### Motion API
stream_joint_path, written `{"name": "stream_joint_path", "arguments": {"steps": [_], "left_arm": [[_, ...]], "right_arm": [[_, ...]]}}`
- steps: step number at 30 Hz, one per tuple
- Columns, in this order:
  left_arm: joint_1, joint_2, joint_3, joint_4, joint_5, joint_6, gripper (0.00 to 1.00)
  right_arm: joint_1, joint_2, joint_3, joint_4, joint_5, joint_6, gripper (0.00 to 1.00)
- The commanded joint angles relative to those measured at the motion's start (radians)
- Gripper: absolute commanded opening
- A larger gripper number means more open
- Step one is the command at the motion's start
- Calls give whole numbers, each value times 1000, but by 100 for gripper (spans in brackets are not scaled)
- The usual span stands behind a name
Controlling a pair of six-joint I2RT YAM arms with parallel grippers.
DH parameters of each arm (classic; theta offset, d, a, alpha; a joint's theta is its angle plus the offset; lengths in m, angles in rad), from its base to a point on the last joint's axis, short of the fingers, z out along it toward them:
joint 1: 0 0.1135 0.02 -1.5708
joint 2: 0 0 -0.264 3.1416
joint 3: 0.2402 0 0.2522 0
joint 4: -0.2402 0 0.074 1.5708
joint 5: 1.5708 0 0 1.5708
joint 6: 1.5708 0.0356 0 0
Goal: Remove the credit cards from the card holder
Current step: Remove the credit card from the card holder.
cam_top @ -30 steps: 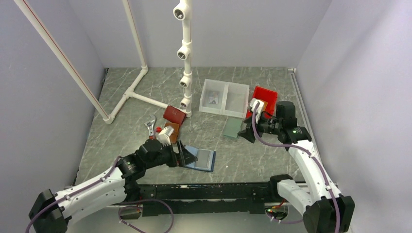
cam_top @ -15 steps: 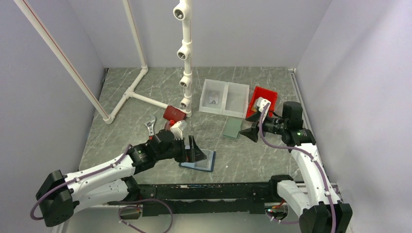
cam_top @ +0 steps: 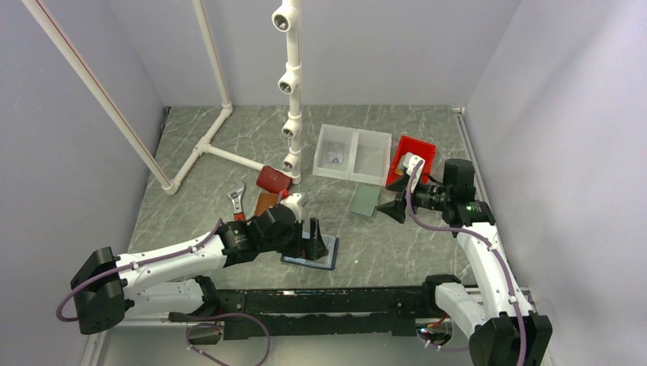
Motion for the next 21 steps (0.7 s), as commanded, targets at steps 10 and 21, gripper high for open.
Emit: {"name": "stream_joint_path", "arguments": {"steps": [10,21], "left_arm": [[-48,49,36,-12,-139,-2,98],[-74,163,116,-105,-215,-99,99]], "right_arm": [[-5,12,15,-7,-35,-43,71],[-5,26,21,-18,-44,-49,71]]}}
